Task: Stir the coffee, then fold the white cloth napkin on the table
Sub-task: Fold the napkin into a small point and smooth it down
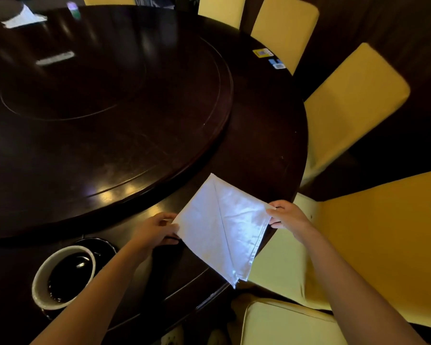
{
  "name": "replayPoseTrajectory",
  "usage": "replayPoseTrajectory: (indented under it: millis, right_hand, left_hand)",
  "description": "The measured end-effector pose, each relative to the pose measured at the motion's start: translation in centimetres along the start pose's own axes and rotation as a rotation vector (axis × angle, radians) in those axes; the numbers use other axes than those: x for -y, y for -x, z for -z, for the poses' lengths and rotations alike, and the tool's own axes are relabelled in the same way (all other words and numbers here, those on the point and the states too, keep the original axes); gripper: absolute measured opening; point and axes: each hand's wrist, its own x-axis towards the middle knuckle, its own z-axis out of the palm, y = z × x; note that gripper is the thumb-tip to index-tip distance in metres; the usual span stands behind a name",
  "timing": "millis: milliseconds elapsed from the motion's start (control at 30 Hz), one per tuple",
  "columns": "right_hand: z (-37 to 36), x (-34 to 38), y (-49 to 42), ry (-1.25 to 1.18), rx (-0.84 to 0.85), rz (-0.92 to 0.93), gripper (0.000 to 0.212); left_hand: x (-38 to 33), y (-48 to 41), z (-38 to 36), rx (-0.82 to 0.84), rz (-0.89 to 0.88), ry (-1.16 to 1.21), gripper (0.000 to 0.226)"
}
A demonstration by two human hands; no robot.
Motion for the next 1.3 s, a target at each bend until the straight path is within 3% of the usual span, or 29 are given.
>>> replayPoseTrajectory:
  millis: [133,233,433,600,700,833,900,1100,1300]
  right_hand:
    - [-0.5,-0.9,-0.1,0.09,-0.12,-0.003,0.017]
    - [-0.4,-0.1,0.4,-0.01,-0.141,-0.032,0.014]
    - [2.0,3.9,2.3,-0.517,-0.013,-0.02,0.023]
    - [3.8,7.9,4.5,-0.438,0.07,0.05,0.018]
    - [5.0,10.1,5.9,-0.182,0.095,0.176,0.023]
    - [5.5,12.6,7.4,0.099,0.003,0.344,0.026]
    - [5.8,13.3,7.6,0.149,-0.042,0.397,0.023]
    - [6.6,14.1,8.4,0.18,-0.027,0.45,0.016]
    - [7.2,14.2,8.6,0.245,0.003,0.503,0.017]
  left_hand:
    - [-0.2,-0.3,-0.4,-0.126,-0.01,-0.07,0.015]
    - [-1.0,-0.4,-0.2,-0.144,-0.022,-0.004,0.02]
    - [-4.6,0.9,2.2,-0.024,-0.122,0.273,0.02]
    - [-7.6,1.7,3.8,0.085,-0.237,0.402,0.023]
    - [-9.5,3.2,4.0,0.107,-0.366,0.218,0.029]
    - [-11.2,4.1,3.9,-0.185,-0.642,-0.405,0.035]
    - [-11.7,4.2,4.3,-0.233,-0.753,-0.563,0.035]
    - [-12.7,5.9,5.7,-0.222,-0.976,-0.738,0.033]
    - [-13.2,6.9,6.5,-0.098,-0.914,-0.724,0.027]
